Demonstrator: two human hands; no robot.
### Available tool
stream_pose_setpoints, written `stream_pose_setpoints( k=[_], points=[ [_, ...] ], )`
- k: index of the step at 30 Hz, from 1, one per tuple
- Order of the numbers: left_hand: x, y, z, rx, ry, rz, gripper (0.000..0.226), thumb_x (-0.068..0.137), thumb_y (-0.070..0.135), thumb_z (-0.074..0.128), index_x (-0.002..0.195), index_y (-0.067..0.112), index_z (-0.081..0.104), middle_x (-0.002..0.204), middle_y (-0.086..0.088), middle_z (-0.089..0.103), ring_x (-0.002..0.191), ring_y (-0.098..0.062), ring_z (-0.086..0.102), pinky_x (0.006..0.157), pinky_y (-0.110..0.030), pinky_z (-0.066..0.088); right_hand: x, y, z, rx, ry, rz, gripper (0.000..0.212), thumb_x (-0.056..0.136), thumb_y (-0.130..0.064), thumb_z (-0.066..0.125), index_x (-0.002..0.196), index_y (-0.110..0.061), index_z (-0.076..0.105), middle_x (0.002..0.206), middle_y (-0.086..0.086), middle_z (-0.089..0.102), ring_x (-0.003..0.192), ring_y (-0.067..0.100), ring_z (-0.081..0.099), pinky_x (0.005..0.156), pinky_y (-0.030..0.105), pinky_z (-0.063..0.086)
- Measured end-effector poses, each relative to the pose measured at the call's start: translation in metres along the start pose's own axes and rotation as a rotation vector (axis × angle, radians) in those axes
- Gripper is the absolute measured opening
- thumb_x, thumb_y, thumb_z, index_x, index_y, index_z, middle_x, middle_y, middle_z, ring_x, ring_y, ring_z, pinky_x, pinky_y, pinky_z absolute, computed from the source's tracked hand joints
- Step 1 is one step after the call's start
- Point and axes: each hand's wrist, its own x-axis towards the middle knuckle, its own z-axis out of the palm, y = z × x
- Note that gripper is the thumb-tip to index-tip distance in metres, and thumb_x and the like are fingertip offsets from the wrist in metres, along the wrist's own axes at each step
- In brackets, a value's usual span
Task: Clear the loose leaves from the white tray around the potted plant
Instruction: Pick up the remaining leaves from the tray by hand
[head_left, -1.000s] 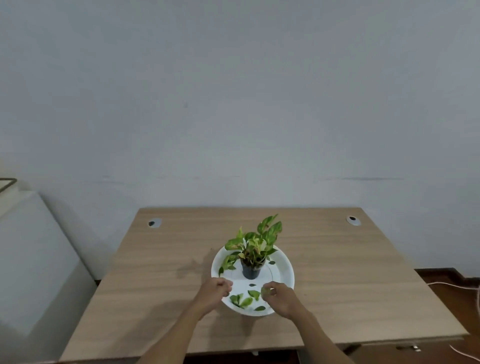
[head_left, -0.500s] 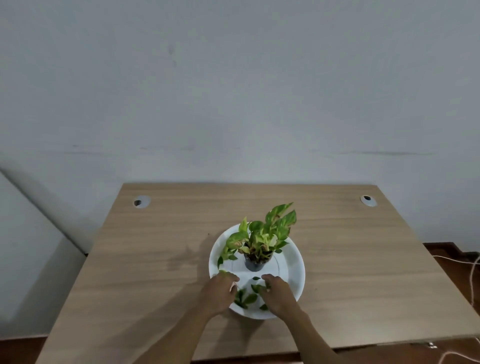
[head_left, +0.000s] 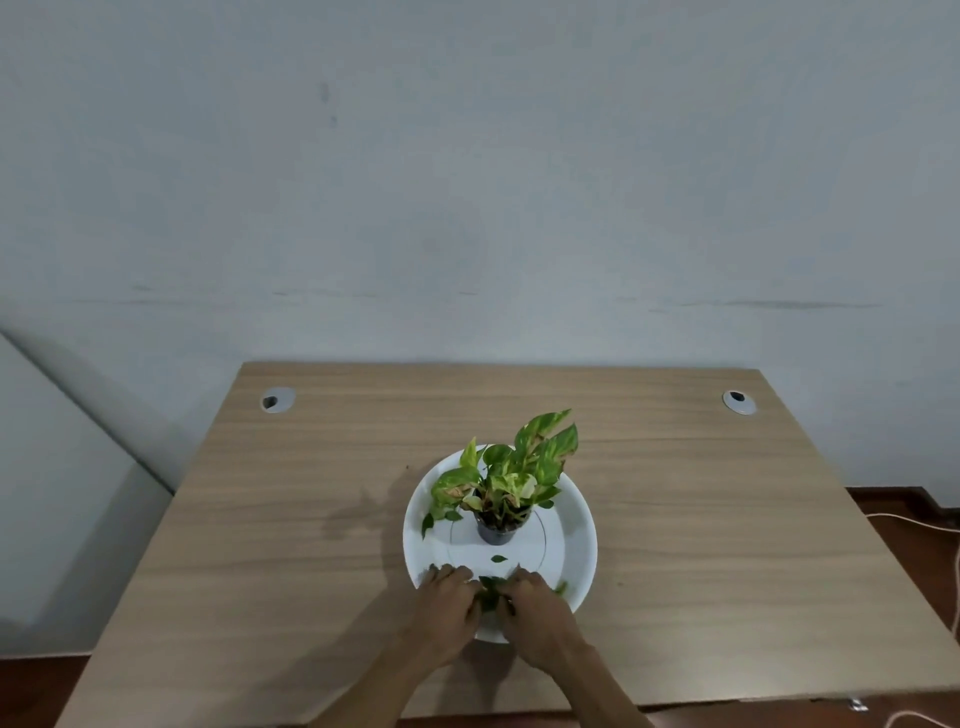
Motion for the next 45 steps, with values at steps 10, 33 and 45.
stream_pose_setpoints(
  k=[10, 33, 45],
  points=[
    [0.025, -0.018, 0.002, -0.403, 0.136, -0.072, 0.031, 0.079, 0.001, 0.049, 0.089, 0.019, 0.072, 0.091, 0.006, 0.069, 0.088, -0.008, 0.06, 0.077, -0.011, 0.042, 0.025, 0.022, -0.021, -0.108, -0.029, -0.086, 0.045, 0.091, -0.02, 0.042, 0.135, -0.019, 0.053, 0.139, 0.003, 0.048, 0.127, 0.025, 0.042, 0.104, 0.036, 0.041],
    [0.026, -0.02, -0.013, -0.027, 0.078, -0.11, 0.03, 0.084, 0.02, 0.05, 0.103, 0.018, 0.073, 0.111, -0.003, 0.064, 0.107, -0.024, 0.057, 0.1, -0.037, 0.042, 0.018, 0.01, -0.007, -0.197, -0.108, -0.213, 0.047, 0.088, -0.021, 0.033, 0.128, -0.011, 0.054, 0.141, 0.008, 0.046, 0.133, 0.027, 0.037, 0.107, 0.036, 0.039],
    [0.037, -0.045, -0.028, -0.171, 0.418, -0.189, 0.037, 0.08, 0.01, 0.065, 0.117, 0.016, 0.064, 0.121, -0.005, 0.063, 0.12, -0.022, 0.046, 0.104, -0.031, 0.034, 0.001, 0.028, -0.047, -0.18, -0.102, -0.16, 0.047, 0.098, -0.05, 0.037, 0.133, -0.024, 0.054, 0.137, -0.001, 0.05, 0.129, 0.017, 0.042, 0.107, 0.031, 0.036]
  ],
)
